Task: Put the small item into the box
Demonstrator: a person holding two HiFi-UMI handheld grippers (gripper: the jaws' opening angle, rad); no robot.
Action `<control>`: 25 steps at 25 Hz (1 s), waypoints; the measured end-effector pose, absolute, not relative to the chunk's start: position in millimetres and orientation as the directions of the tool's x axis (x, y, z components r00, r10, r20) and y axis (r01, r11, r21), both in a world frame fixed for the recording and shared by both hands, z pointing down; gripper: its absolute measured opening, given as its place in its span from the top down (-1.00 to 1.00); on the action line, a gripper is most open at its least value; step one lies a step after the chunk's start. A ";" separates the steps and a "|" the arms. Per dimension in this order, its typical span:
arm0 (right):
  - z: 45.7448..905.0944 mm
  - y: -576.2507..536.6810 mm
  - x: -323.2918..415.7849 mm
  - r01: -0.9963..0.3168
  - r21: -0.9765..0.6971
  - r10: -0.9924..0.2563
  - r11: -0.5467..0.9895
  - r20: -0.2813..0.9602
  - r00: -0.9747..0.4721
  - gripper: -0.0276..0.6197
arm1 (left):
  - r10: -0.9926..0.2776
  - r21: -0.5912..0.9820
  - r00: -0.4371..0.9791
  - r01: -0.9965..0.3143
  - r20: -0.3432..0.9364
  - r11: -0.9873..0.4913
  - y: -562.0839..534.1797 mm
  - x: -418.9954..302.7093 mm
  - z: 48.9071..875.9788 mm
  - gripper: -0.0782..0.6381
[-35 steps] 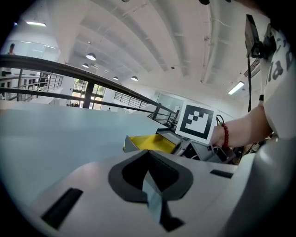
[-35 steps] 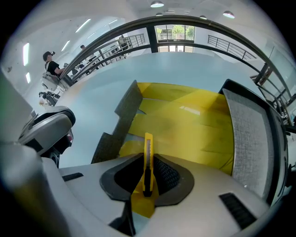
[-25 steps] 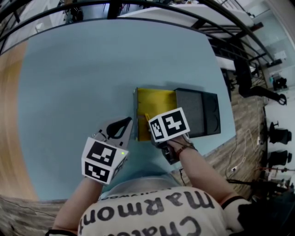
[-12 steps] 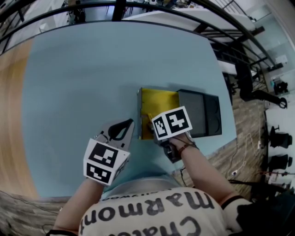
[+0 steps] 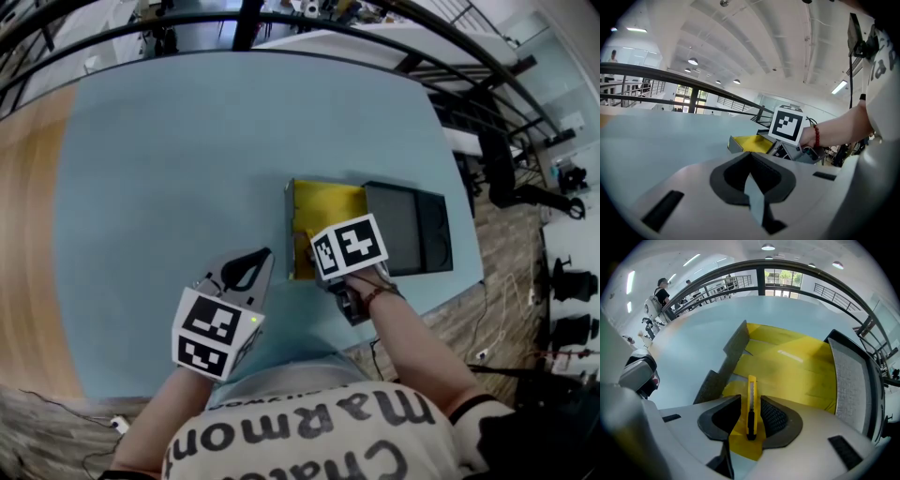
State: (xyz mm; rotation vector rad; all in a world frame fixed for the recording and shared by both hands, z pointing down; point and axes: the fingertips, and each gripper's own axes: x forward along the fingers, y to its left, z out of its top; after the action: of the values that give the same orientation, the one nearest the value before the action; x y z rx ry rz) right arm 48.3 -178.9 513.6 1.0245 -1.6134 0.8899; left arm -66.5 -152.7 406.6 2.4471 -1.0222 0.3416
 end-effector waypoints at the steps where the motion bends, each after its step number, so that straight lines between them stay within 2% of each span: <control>1: 513.7 -178.8 48.5 -0.926 -0.071 -0.200 0.372 0.968 -0.154 0.47 | -0.605 0.318 0.691 -0.721 0.395 -0.616 -151.0 -67.8 406.0 0.78; 25: 504.4 -182.5 62.4 -0.957 0.011 -0.306 0.290 0.949 -0.081 0.45 | -0.636 0.245 0.671 -0.737 0.381 -0.630 -127.3 -97.8 379.5 0.79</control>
State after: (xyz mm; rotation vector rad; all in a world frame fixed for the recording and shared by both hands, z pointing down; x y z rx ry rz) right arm 62.4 -182.5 504.4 1.1902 -1.5900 0.8440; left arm -97.8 -127.3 379.5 2.5070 -1.0782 0.3655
